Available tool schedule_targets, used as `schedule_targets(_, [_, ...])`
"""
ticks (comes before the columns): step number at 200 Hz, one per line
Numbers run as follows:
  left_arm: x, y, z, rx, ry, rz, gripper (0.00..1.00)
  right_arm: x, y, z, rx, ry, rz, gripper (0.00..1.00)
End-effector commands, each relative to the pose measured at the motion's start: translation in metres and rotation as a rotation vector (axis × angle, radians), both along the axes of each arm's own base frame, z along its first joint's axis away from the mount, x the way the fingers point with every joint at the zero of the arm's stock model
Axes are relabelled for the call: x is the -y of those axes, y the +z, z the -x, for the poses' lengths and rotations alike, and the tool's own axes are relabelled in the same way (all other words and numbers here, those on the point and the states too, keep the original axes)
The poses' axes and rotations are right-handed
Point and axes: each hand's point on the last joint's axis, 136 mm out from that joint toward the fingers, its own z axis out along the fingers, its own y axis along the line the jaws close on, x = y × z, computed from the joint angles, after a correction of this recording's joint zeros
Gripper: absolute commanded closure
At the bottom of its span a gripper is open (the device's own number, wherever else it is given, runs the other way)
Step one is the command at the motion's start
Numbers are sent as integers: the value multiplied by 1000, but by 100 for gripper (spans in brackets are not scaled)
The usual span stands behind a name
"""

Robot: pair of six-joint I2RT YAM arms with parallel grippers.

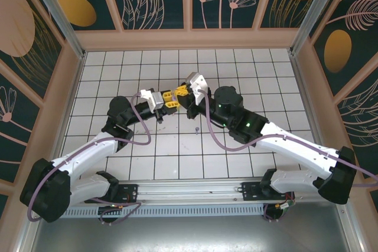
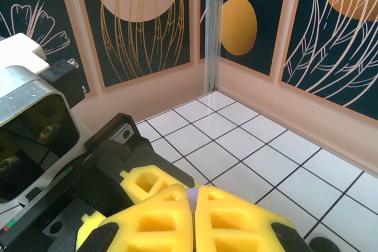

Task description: Insert the wireless bluetooth earbuds into the charging case

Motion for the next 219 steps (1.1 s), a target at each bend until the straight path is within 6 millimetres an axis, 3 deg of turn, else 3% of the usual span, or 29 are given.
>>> schedule_targets(1, [5, 45, 29, 151, -105, 79, 100, 4, -26, -3, -10, -33, 81, 94])
schedule_targets(43, [6, 44, 22, 138, -78, 87, 100, -9, -34, 7, 14, -5, 156, 93])
schedule_targets(69, [7, 39, 18, 119, -70, 89, 100, -13, -34, 6, 28, -24, 174, 87])
schedule_targets(81, [7, 36, 16, 113, -61, 89, 100, -13, -29, 3, 32, -39, 170, 80])
schedule_targets(96, [6, 32, 12, 100, -41, 91, 100, -11, -18, 0, 24, -63, 142, 63])
schedule_targets(122, [4, 24, 5, 86, -2, 105, 100, -3, 17, -5, -3, -91, 51, 38])
schedule_targets(148, [0, 18, 2, 74, 26, 131, 100, 14, 54, -12, -51, -139, -56, 27])
schedule_targets(180, [-6, 11, 0, 65, 60, 158, 100, 47, 92, -23, -155, -202, -198, 23])
schedule_targets(201, [-12, 8, -1, 68, 98, 173, 100, 71, 99, -30, -244, -263, -268, 23])
schedule_targets(219, [-20, 5, -3, 72, 150, 190, 100, 91, 83, -40, -337, -360, -275, 23])
